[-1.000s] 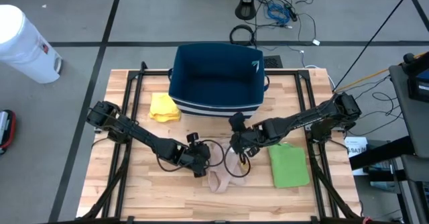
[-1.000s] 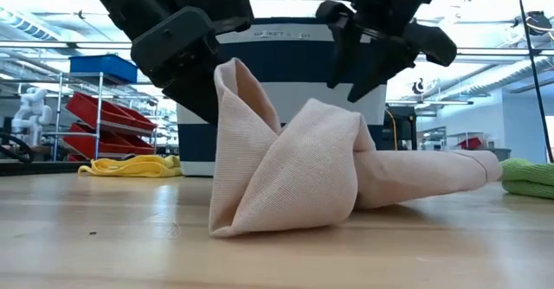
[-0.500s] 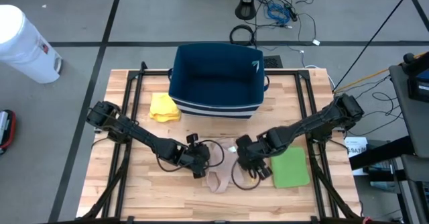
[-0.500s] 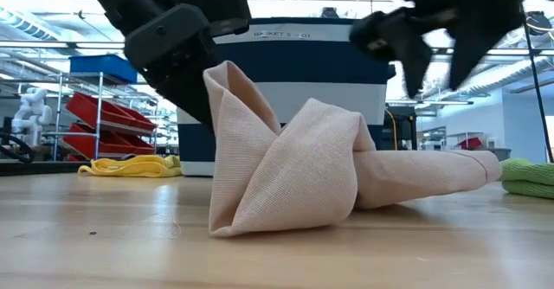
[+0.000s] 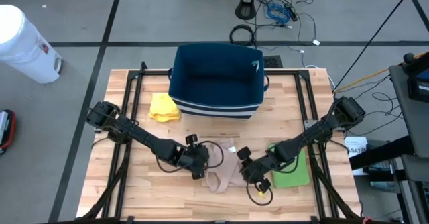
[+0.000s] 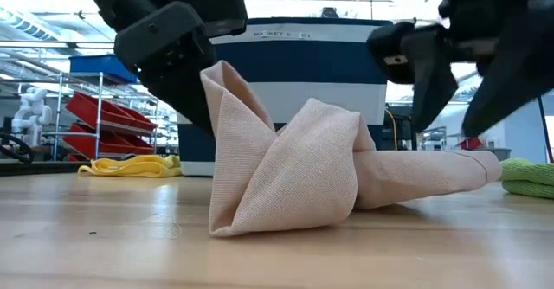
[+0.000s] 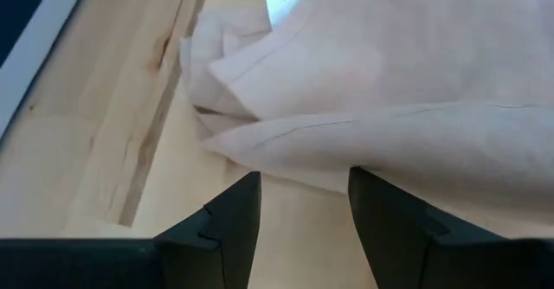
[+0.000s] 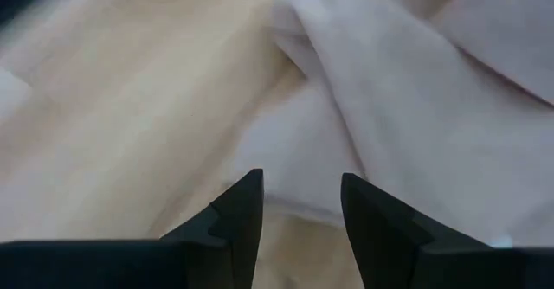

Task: Fold towel
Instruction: Fold the light pink towel

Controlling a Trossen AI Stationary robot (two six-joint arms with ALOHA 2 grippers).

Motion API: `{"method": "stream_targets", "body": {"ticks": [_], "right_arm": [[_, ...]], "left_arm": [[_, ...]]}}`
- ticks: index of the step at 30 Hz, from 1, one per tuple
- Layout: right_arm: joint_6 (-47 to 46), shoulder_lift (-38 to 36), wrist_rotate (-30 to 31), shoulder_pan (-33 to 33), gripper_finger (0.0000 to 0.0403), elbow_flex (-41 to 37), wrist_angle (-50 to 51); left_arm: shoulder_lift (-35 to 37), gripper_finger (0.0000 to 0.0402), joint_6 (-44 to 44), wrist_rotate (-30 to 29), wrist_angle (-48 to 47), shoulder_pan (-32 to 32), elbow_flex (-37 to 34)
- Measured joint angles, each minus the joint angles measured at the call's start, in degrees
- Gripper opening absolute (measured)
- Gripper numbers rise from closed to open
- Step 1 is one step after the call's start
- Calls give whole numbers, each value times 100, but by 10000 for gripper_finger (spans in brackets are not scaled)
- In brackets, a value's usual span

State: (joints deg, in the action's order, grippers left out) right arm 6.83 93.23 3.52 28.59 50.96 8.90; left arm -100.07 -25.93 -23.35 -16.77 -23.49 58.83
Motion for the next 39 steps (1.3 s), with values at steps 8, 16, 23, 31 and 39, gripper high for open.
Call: {"method": "stream_targets", "body": {"ticks": [8,16,23,31,39], "right_arm": [[-204,0,-86,149,143,-255,-127],[-954,0,-315,485,143,-452,-191],[-1254,0,-136,529,143,-758,-785],[-1414,188,-52,381,143,-962,-1190],[-898,463,7,348,142,-962,-2139]], "left_arm": [[0,183,-1031,15,-894,-38,0],[0,183,-1712,748,-818,-466,0],[-43,183,-1417,677,880,-840,6],[-678,183,-1582,766,1682,-763,3],[-817,183,-1285,621,2410,-735,2]]}}
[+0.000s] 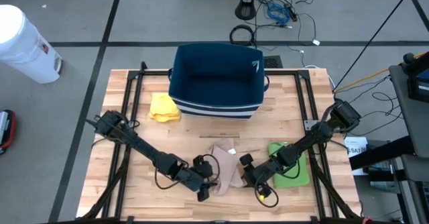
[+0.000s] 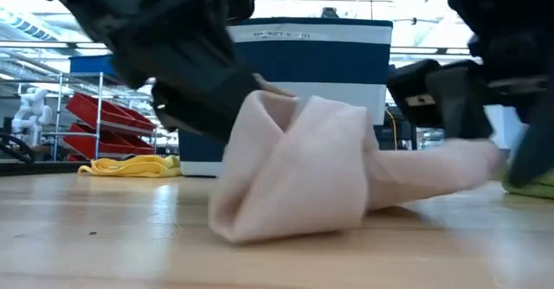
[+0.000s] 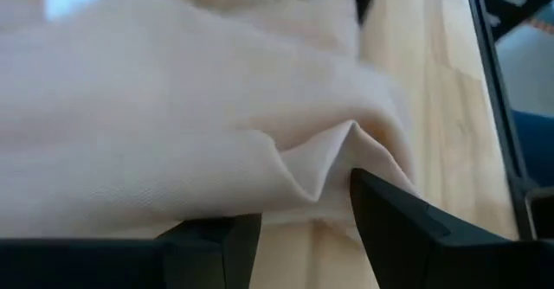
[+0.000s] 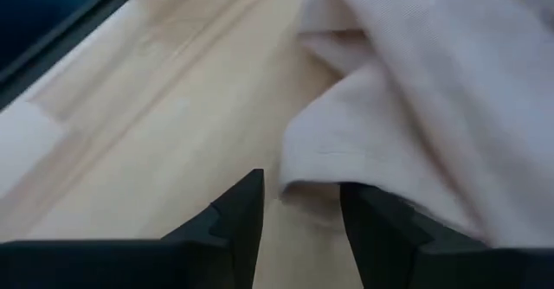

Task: Fold towel
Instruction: Fold the light pink towel

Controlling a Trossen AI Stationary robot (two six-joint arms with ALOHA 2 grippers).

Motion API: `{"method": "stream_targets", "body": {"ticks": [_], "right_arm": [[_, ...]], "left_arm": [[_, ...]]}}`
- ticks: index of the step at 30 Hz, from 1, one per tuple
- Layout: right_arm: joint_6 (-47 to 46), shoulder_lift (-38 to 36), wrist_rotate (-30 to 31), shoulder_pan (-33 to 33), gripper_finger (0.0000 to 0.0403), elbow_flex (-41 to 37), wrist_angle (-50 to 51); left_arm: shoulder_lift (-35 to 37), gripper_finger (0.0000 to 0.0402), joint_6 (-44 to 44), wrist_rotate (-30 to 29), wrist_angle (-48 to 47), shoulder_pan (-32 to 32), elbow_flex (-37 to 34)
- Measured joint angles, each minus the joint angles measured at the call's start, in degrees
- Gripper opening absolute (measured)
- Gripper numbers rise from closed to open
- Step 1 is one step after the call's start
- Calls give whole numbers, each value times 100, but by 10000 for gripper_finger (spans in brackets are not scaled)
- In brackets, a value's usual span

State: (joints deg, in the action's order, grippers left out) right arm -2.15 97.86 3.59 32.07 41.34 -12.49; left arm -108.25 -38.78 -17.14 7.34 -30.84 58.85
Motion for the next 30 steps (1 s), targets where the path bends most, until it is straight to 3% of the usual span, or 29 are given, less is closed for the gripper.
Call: {"method": "stream_targets", "body": {"ticks": [5,13,19,23,30], "right_arm": [[162,3,294,-201,112,0,-252],[424,3,292,-402,9,0,-265],[285,-2,426,-560,7,1,-154],[115,-4,612,-621,3,2,432],[-24,-10,707,-664,3,7,885]], "left_arm": [[0,183,178,-149,90,239,0],[0,183,843,-338,23,788,0],[1,183,1133,-337,-266,1257,0],[52,183,1184,-335,-550,1496,-4],[693,183,1694,-444,-577,1543,-2]]}}
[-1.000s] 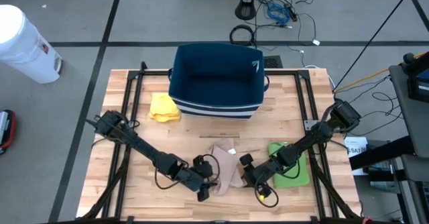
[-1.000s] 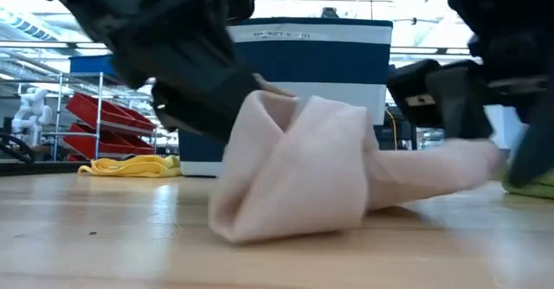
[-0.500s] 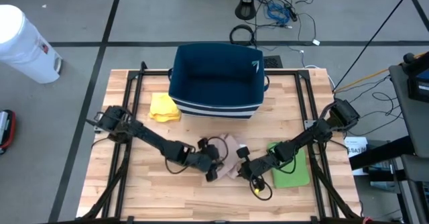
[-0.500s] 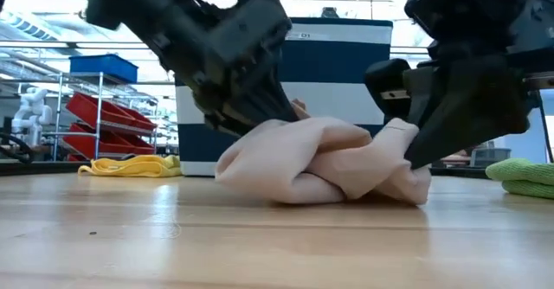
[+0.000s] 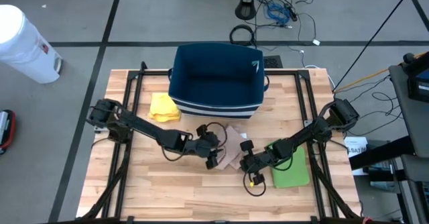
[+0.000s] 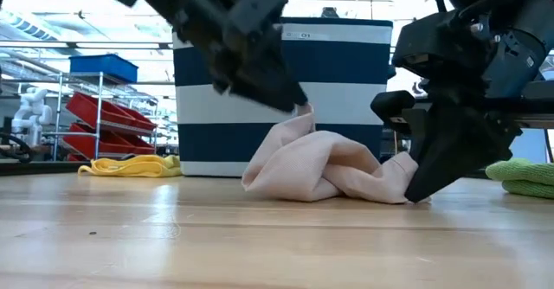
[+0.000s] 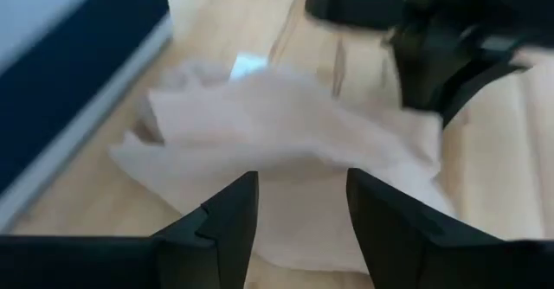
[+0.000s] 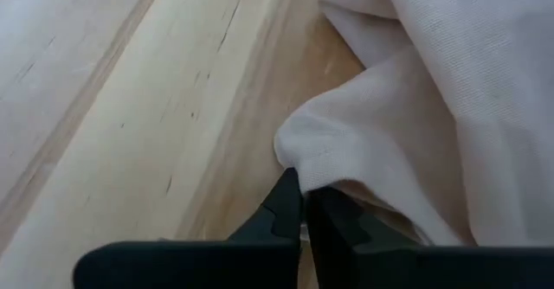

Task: Fold towel
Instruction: Fold the light pink towel

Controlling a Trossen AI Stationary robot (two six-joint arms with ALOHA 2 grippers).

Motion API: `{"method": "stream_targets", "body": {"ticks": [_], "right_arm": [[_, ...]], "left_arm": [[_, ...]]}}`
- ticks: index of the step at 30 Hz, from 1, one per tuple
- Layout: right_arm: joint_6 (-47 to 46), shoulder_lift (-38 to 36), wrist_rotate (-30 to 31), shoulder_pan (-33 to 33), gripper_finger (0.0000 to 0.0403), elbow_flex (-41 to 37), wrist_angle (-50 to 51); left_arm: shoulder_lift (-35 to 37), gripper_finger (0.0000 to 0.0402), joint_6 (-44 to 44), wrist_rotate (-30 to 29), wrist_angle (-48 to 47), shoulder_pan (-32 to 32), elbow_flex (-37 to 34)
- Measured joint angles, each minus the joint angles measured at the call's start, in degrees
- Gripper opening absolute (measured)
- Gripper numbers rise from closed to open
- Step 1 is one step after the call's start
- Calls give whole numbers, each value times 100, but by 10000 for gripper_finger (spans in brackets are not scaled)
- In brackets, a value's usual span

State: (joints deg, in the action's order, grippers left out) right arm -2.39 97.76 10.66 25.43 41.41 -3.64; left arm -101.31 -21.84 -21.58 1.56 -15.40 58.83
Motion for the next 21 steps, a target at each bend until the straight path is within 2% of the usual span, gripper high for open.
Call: {"method": "stream_targets", "body": {"ticks": [3,7,10,13,15,17,21], "right_arm": [[2,-2,17,-9,3,0,7],[2,-2,12,-49,2,0,15],[20,-2,11,-59,2,0,13],[60,-2,-5,-63,2,0,11],[107,-2,-15,-73,2,0,7],[139,-2,-15,-74,2,0,0],[157,-4,-27,-85,2,0,-62]], "left_arm": [[317,183,51,-152,-336,-49,0],[528,183,-247,-226,-1233,-174,0],[505,183,-302,190,-1656,-476,-2],[349,183,-162,711,-1381,-899,7],[247,183,-162,613,-1329,-1132,2],[194,183,-274,268,-1315,-1259,0],[-76,183,-484,-43,-1176,-1300,2]]}}
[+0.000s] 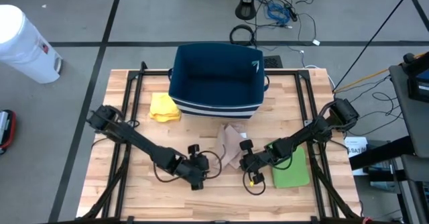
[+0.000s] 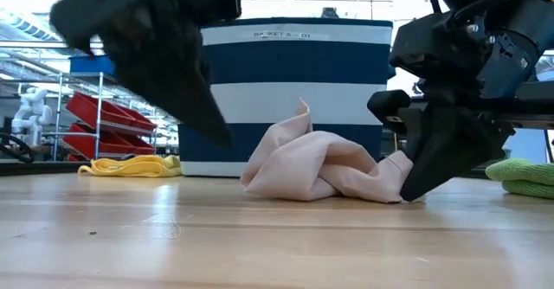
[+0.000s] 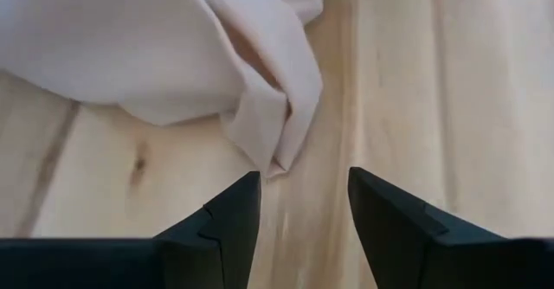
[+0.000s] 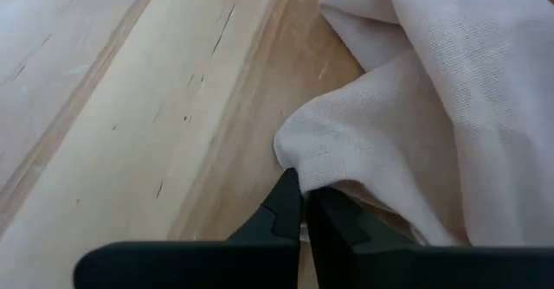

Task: Fold towel
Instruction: Fold the light pink towel

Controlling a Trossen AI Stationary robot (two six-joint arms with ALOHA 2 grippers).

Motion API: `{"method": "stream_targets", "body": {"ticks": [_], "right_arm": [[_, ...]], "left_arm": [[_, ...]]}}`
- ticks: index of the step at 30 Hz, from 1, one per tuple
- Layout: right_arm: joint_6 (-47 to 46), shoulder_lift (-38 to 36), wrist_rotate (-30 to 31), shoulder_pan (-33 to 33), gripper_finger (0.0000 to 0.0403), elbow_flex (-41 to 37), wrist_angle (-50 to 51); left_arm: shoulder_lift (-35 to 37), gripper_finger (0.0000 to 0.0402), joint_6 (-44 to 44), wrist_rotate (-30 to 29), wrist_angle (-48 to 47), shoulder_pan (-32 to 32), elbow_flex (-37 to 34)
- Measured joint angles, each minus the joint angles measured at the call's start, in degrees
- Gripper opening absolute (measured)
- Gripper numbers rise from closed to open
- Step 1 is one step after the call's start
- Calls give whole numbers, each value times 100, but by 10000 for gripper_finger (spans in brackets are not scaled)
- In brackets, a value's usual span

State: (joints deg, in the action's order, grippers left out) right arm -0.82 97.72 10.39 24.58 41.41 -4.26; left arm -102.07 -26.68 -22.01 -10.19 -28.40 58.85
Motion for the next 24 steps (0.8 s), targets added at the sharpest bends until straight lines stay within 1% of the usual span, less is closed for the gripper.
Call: {"method": "stream_targets", "body": {"ticks": [2,6,11,14,17,21,24], "right_arm": [[-1,-29,-16,-5,2,-4,-4],[-39,-62,-21,-3,2,-7,-12],[-50,-66,-22,-3,2,-4,-24],[-43,-66,-21,-3,2,-4,-33],[-28,-66,-21,-3,2,-4,-58],[-24,-66,-21,-3,2,-4,-62],[-24,-66,-21,-2,2,-4,-64]], "left_arm": [[-191,183,-14,2,73,39,0],[-503,183,-314,-3,83,198,-2],[-530,183,-230,-12,603,246,0],[-530,182,-131,49,720,269,-2],[-530,165,-129,292,671,343,-2],[-530,127,-79,306,687,381,-2],[-530,107,-23,484,690,416,-2]]}}
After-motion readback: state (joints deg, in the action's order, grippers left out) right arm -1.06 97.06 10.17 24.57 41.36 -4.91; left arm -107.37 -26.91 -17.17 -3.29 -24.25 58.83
